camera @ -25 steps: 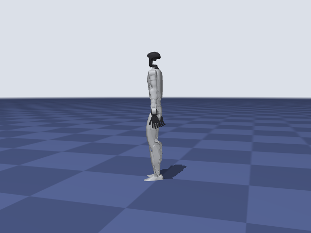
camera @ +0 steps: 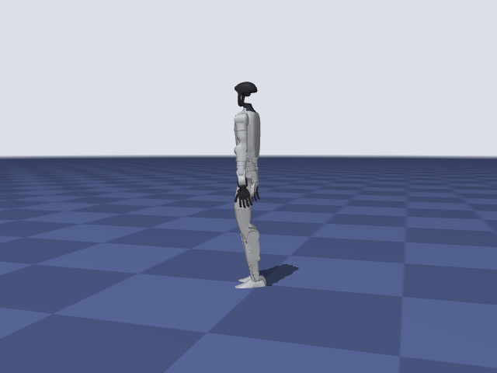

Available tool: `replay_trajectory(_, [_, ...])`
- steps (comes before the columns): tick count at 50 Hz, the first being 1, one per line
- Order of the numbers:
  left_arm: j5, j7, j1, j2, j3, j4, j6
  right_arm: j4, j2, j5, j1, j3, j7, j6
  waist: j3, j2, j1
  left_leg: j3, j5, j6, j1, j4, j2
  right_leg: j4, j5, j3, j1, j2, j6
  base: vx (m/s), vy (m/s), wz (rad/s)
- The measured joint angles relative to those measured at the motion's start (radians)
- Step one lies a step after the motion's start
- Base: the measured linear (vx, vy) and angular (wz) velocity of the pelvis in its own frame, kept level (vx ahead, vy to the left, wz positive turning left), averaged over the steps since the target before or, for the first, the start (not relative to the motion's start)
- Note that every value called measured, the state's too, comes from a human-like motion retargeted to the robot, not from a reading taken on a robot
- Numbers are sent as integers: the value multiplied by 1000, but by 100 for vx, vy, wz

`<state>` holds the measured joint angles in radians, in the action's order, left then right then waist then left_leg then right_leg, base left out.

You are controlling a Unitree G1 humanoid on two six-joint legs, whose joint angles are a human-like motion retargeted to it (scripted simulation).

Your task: Upper body actions

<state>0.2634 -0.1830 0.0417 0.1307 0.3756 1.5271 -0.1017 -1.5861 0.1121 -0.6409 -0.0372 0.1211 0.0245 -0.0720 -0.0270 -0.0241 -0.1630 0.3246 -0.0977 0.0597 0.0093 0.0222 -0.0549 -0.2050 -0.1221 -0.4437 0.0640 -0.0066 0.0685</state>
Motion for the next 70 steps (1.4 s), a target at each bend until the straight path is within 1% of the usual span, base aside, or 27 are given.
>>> replay_trajectory(3, [-5,1,3,2,0,10,-1,1,-1,21,-4,0,-28,-13,6,-1,-22,-10,5,1,0,-4,1,-7,14,173,31,26,10,0,-1,10])
replay_trajectory(5, [-3,1,0,4,-3,17,-4,-1,1,33,-4,3,-48,-25,9,4,-42,-27,12,5,0,-7,-10,11,33,247,32,30,-26,-1,-4,46])
replay_trajectory(7, [2,4,0,5,-7,19,-6,-6,3,42,5,8,-65,-30,7,8,-50,-41,18,8,0,-10,-18,37,40,234,18,22,-52,1,-6,40])
replay_trajectory(8, [3,6,1,6,-9,19,-6,-11,4,46,10,10,-70,-32,6,10,-49,-44,20,9,3,-12,-19,52,44,190,8,10,-44,4,-7,25])
replay_trajectory(10, [3,7,-1,7,-13,17,-7,-23,7,48,18,15,-73,-28,6,18,-37,-46,23,9,8,-11,-23,74,50,158,-11,2,-37,3,-6,17])
replay_trajectory(15, [-18,8,-1,-7,-12,0,9,-38,15,44,25,22,-68,-22,10,22,-23,-59,25,6,15,-3,-19,105,66,141,-32,1,-39,0,-2,9])
replay_trajectory(21, [-5,10,4,-15,-21,6,12,-30,16,46,18,30,-54,-20,3,16,-41,-77,32,0,14,-2,-16,133,78,125,-46,8,-33,0,0,3])
replay_trajectory(45, [2,15,4,-12,-21,20,9,-18,9,81,9,36,0,-17,-7,16,-53,-98,53,-12,-6,-1,-8,144,89,107,-36,15,-20,0,0,0])
replay_trajectory(60, [2,12,4,-12,-19,15,12,-16,14,94,16,39,-19,-32,-7,14,-55,-91,59,-20,-6,-5,6,136,91,109,-28,21,-18,0,0,0])
replay_trajectory(70, [4,5,-1,-5,-11,-3,10,-30,12,139,20,42,-20,-26,-6,15,-39,-108,61,-27,-21,10,16,146,84,86,-38,44,0,0,-1,7])
